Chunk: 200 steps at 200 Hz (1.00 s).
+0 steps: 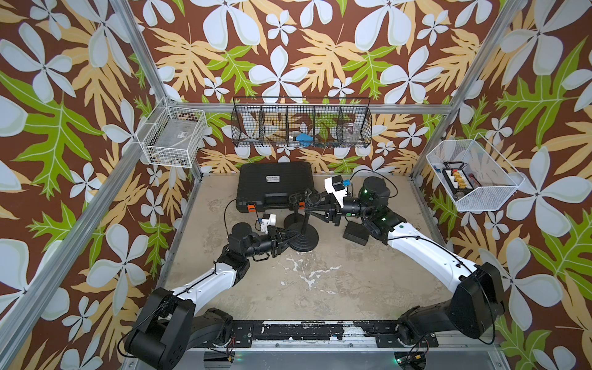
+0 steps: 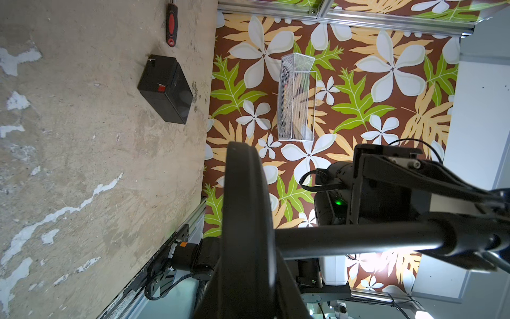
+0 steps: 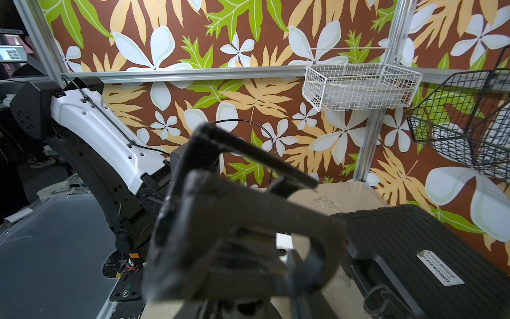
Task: Assemble a microphone stand
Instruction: Screw the microphone stand pole into the microphone stand base.
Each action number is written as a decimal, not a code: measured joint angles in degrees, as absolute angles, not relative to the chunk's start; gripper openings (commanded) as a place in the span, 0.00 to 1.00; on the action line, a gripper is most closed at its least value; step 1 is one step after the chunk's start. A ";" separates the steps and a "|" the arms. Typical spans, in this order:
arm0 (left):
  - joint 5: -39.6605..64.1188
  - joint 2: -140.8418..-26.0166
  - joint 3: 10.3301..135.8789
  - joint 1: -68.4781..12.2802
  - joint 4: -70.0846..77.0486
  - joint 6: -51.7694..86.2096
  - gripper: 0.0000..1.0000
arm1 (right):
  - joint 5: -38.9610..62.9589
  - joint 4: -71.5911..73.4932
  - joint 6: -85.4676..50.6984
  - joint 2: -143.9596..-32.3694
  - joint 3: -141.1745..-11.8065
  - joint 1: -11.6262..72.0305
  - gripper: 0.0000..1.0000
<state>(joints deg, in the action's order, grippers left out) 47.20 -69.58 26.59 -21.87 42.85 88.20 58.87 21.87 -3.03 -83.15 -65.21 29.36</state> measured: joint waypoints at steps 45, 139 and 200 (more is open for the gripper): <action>46.28 -70.57 26.59 -21.80 42.72 87.66 0.00 | 53.56 27.94 -6.90 -80.07 -58.94 30.30 0.00; 36.93 -67.46 28.95 -21.87 36.60 82.08 0.00 | -28.29 34.68 -7.51 -77.21 -54.17 58.50 0.13; 33.98 -69.28 30.74 -20.58 38.02 81.95 0.00 | -1.80 29.02 -4.27 -72.20 -51.70 47.48 0.74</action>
